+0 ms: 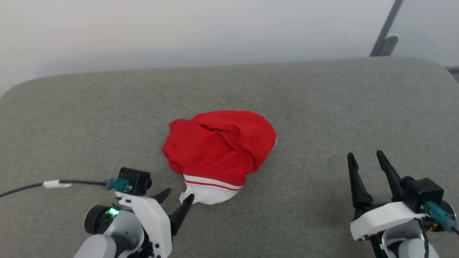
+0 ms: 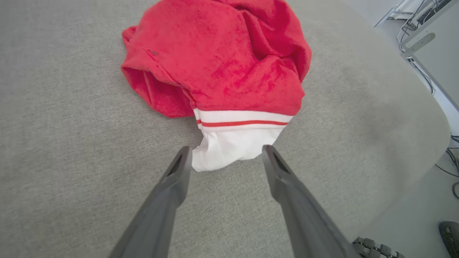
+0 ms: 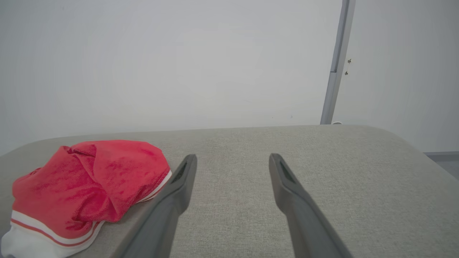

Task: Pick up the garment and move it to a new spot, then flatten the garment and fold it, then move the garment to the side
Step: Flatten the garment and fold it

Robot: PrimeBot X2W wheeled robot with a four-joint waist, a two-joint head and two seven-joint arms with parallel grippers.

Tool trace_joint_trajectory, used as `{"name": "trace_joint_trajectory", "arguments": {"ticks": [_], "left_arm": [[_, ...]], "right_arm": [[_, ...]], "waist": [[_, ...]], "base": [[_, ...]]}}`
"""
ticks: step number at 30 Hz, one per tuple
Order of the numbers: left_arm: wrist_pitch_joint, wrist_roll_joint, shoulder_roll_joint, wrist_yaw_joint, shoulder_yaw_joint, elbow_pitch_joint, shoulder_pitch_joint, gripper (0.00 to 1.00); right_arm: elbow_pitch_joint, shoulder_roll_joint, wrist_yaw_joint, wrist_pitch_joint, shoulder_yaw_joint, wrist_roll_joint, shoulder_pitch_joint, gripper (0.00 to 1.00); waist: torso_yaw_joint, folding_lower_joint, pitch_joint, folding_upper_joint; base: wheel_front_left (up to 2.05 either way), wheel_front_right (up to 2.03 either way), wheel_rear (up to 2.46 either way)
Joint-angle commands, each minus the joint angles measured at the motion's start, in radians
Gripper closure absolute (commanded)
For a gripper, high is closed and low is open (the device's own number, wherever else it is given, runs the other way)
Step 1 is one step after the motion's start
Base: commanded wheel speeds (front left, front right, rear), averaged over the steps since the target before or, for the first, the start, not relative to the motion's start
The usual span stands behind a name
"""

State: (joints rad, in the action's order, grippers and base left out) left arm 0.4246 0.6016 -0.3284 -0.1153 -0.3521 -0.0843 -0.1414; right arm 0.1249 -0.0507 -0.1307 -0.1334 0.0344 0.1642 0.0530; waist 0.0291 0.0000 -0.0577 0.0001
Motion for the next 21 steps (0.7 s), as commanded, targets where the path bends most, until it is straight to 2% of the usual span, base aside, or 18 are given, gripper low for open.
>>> {"name": "trace_joint_trajectory", "arguments": {"ticks": [1, 7, 15, 16, 17, 21], "left_arm": [[0.019, -0.001, -0.002, 0.008, -0.004, -0.004, -0.021, 0.00], [0.124, -0.016, 0.006, 0.058, -0.023, -0.064, -0.091, 0.00], [0.196, -0.075, 0.016, 0.106, -0.064, -0.176, -0.190, 0.00], [0.207, -0.079, 0.021, 0.112, -0.070, -0.196, -0.198, 0.20], [0.205, -0.094, 0.026, 0.118, -0.081, -0.228, -0.212, 1.00], [0.194, -0.088, 0.035, 0.106, -0.089, -0.271, -0.230, 1.00]], "right_arm": [[-0.003, 0.000, 0.000, -0.005, -0.002, -0.004, 0.013, 0.00], [0.007, 0.000, 0.000, -0.021, -0.017, 0.007, 0.047, 0.00], [0.036, 0.000, 0.000, -0.049, -0.029, 0.017, 0.088, 0.00], [0.040, 0.000, 0.000, -0.053, -0.028, 0.018, 0.092, 0.00], [0.048, 0.000, 0.000, -0.059, -0.026, 0.019, 0.099, 0.00], [0.061, 0.000, 0.000, -0.067, -0.027, 0.017, 0.110, 0.00]], "waist": [[0.024, 0.0000, -0.023, -0.0001], [0.071, 0.0000, -0.079, -0.0001], [0.104, 0.0000, -0.138, -0.0001], [0.105, 0.0000, -0.141, -0.0001], [0.104, 0.0000, -0.147, -0.0001], [0.095, 0.0000, -0.153, -0.0001]], "base": [[0.00, 0.00, 0.00], [0.00, 0.00, 0.00], [0.00, 0.00, 0.00], [0.00, 0.00, 0.00], [0.00, 0.00, 0.00], [0.00, 0.00, 0.00]]}}
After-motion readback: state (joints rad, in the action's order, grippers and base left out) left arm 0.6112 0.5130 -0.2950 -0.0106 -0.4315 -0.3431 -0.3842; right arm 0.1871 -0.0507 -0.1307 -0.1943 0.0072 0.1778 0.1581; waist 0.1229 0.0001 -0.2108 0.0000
